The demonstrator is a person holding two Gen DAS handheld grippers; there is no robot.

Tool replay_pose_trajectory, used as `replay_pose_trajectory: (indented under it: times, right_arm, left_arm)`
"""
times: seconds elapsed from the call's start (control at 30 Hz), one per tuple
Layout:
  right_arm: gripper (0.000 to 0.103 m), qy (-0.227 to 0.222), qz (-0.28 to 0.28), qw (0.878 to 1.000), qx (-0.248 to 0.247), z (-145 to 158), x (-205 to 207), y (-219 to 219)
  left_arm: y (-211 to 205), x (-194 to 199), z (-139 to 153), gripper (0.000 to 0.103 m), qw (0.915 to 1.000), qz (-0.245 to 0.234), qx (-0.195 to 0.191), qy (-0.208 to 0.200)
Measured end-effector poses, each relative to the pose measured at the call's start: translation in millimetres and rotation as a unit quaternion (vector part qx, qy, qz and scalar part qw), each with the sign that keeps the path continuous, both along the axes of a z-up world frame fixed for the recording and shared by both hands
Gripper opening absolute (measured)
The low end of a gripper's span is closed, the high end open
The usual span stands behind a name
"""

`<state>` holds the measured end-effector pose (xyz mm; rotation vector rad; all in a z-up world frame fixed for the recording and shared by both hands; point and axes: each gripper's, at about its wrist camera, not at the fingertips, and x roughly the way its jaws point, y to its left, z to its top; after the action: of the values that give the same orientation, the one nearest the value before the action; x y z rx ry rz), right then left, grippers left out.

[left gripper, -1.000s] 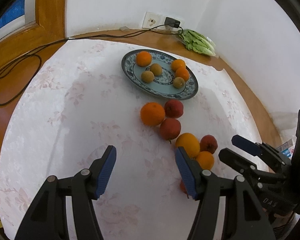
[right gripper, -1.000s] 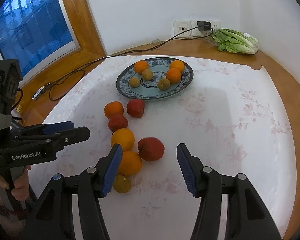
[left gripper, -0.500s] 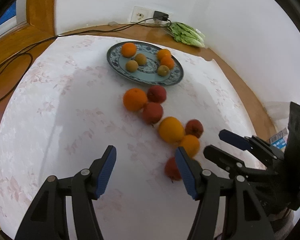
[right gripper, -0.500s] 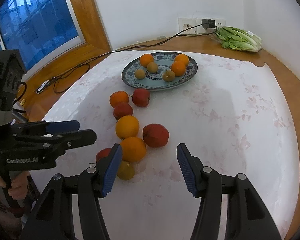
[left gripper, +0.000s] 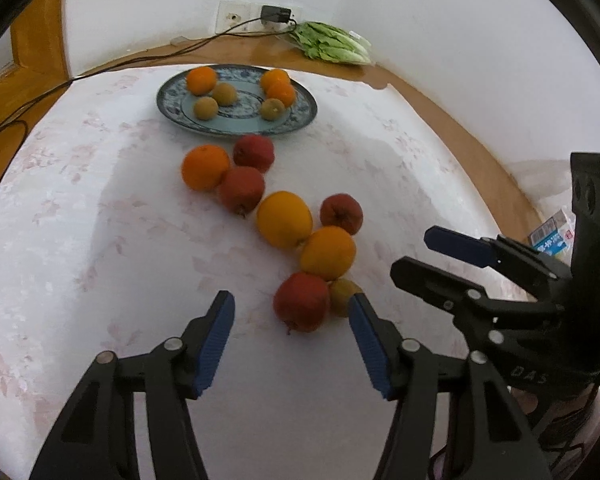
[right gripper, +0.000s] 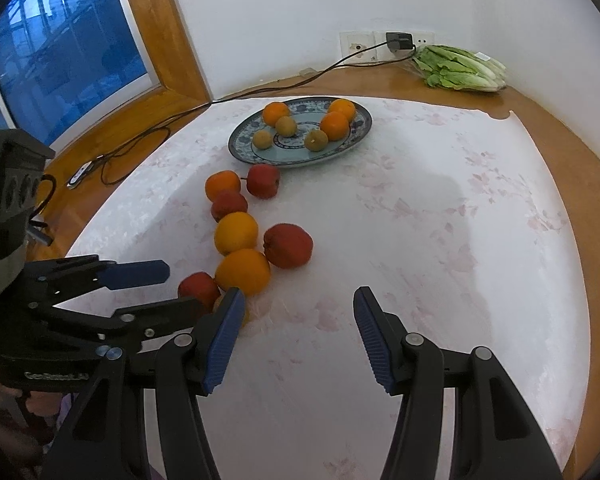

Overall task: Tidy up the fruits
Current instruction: 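Close the left tool on a red apple in the pile, then close the right tool on a yellow-green fruit while the left tool holds the apple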

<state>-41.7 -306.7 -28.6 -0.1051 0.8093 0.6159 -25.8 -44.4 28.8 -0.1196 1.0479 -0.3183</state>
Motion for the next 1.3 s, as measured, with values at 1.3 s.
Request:
replay_pose_trajectory:
  times: [1.3]
  right_arm:
    - [0.042,0.012,0.083,0.996,-0.033,-18,-23,48]
  left_arm:
    - [44,9,3,0.033,0.9978,0.061,-0.007,-0.022]
